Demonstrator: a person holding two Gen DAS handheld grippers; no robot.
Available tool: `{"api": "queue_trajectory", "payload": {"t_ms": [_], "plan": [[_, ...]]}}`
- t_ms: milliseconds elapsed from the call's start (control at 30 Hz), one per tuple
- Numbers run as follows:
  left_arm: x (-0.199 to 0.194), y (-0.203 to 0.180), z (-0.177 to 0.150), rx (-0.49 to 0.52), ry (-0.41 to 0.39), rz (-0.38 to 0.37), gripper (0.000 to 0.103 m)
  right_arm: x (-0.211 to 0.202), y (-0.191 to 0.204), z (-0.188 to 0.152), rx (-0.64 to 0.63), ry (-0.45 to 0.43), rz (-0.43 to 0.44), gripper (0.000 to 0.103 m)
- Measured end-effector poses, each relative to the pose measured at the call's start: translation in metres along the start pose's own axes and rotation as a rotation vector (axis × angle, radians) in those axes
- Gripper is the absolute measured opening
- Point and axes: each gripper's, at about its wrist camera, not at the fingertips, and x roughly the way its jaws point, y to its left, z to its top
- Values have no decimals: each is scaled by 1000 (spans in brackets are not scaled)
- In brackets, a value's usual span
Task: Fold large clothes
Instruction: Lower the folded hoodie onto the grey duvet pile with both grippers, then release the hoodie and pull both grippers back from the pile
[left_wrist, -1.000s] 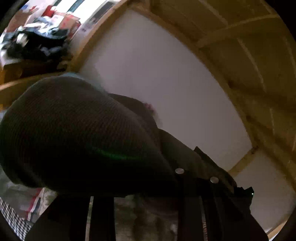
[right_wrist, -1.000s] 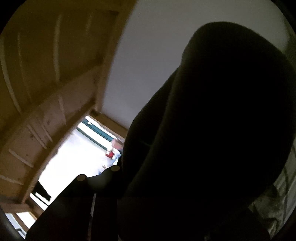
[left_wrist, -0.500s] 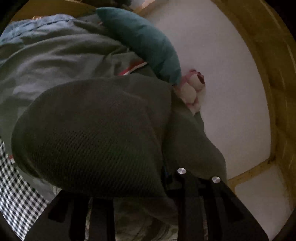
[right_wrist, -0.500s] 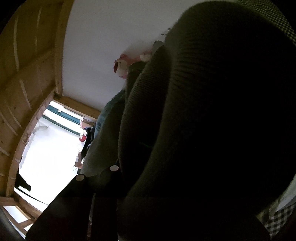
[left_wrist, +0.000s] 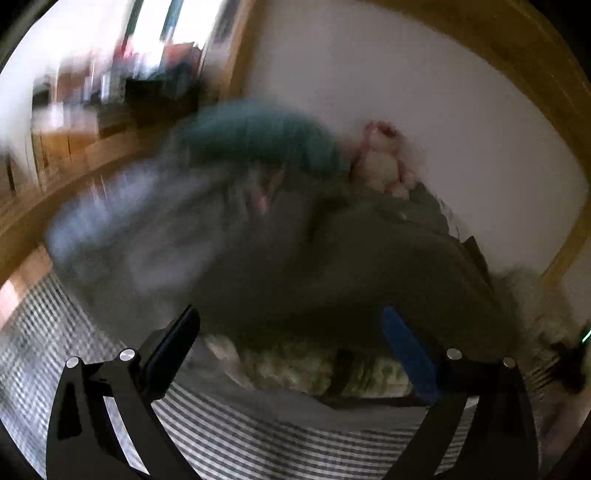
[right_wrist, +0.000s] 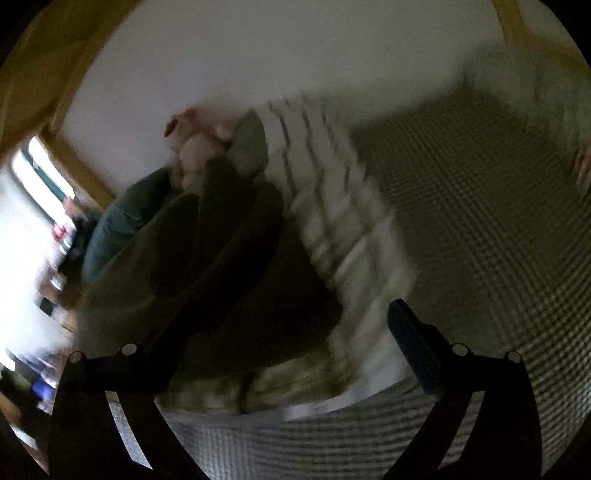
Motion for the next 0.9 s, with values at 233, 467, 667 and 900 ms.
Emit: {"api": "queue_trajectory", "payload": {"t_ms": [233, 467, 667, 900], "plan": [[80, -110, 81, 179, 93, -213, 97, 59, 140, 54, -383, 83, 74, 100], [210, -142, 45, 249, 401, -88, 98, 182, 170, 43, -267, 405, 29, 100], [236, -138, 37, 263, 398, -36, 99, 202, 177, 27, -295, 442, -24, 100], [250, -139, 29, 264, 393, 0, 99, 223, 175, 16, -303, 429, -69, 101]]}}
